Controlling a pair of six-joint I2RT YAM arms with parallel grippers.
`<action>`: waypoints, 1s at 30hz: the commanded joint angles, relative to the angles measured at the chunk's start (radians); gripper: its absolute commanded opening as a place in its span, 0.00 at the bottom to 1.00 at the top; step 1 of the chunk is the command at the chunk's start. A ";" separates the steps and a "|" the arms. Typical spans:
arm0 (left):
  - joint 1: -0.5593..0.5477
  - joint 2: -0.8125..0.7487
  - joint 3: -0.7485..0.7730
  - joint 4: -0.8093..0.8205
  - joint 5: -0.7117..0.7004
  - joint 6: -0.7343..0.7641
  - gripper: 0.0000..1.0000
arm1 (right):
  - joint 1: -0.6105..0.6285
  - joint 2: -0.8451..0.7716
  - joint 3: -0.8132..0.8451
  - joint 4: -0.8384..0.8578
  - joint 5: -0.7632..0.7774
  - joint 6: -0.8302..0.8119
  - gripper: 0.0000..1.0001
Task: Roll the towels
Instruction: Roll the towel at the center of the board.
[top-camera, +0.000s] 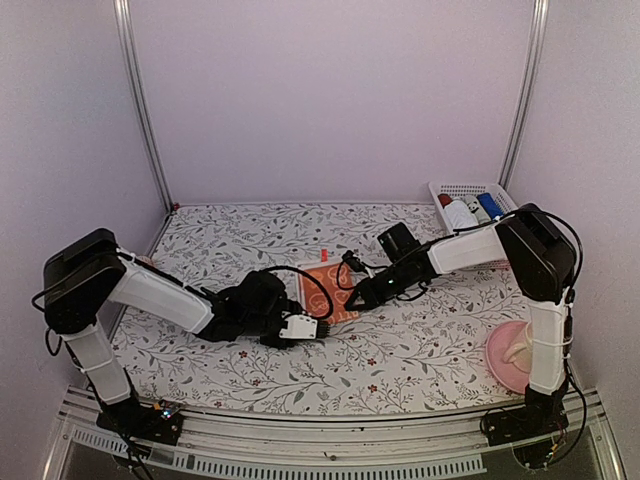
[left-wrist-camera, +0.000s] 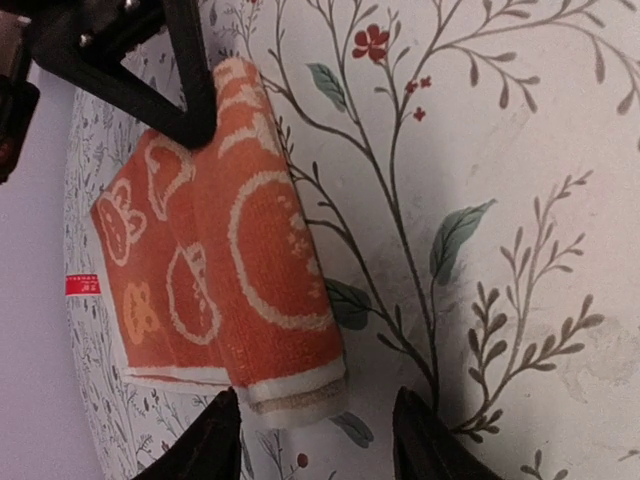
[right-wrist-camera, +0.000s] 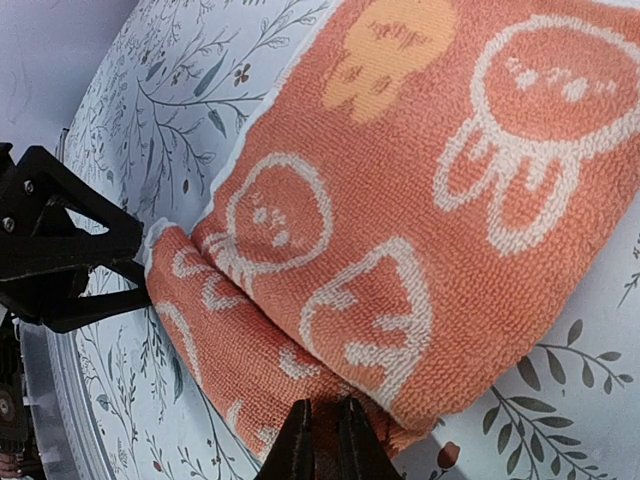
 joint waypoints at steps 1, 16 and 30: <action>-0.046 0.053 -0.002 0.077 -0.083 0.048 0.53 | 0.000 0.047 -0.003 -0.042 0.027 0.014 0.12; -0.085 0.177 0.008 0.137 -0.230 0.055 0.26 | 0.000 0.039 -0.001 -0.046 0.025 0.010 0.12; -0.044 0.128 0.102 -0.101 -0.085 -0.065 0.00 | 0.000 -0.047 -0.031 -0.058 0.074 -0.059 0.18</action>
